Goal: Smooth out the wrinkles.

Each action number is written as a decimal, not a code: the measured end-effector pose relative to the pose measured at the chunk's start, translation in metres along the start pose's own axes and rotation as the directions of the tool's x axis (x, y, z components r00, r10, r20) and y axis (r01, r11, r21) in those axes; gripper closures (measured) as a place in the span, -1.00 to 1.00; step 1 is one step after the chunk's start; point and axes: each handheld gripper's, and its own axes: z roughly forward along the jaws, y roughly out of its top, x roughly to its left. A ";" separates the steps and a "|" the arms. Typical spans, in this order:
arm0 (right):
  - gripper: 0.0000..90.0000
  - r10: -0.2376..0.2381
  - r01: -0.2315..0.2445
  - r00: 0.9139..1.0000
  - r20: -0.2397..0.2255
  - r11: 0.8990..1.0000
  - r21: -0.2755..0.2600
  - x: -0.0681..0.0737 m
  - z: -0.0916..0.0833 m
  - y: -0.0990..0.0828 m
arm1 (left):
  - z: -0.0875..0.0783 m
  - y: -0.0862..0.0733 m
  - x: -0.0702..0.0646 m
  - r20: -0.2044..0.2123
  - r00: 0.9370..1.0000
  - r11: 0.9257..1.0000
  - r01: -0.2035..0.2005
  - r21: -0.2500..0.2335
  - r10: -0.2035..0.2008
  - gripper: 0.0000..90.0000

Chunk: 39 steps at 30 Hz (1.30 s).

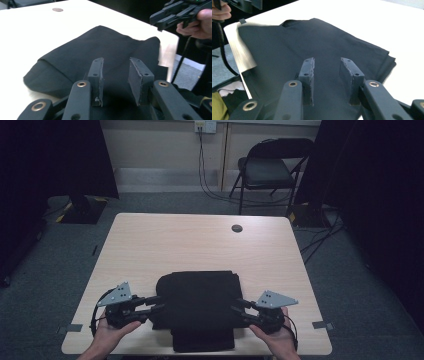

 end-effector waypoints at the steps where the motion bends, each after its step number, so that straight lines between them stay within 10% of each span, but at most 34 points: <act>1: 0.43 -0.003 0.003 1.000 -0.002 1.000 0.007 0.000 0.003 0.002 | 0.002 0.000 0.002 0.003 1.000 1.000 0.014 -0.002 -0.014 0.42; 6: 0.44 -0.025 0.028 0.998 -0.058 0.998 0.061 0.006 0.038 0.008 | 0.032 -0.001 0.003 -0.004 1.000 0.993 -0.004 0.120 0.005 0.26; 12: 0.33 -0.077 0.097 0.990 -0.118 0.979 0.181 0.026 0.070 -0.004 | 0.068 -0.020 -0.012 0.065 0.997 0.953 -0.055 0.297 0.038 0.21; 22: 0.04 -0.051 0.079 0.992 -0.113 0.962 0.260 0.034 0.076 -0.025 | 0.076 -0.030 -0.015 0.039 0.997 0.946 -0.075 0.315 0.066 0.08; 30: 0.02 -0.064 0.083 0.993 -0.096 0.974 0.211 0.036 0.093 -0.025 | 0.076 -0.027 0.008 -0.042 0.997 0.945 -0.041 0.323 0.058 0.08; 39: 0.01 -0.025 0.044 0.995 -0.093 0.976 0.215 0.037 0.101 -0.016 | 0.064 -0.018 0.020 -0.012 0.999 0.959 0.044 0.278 -0.042 0.25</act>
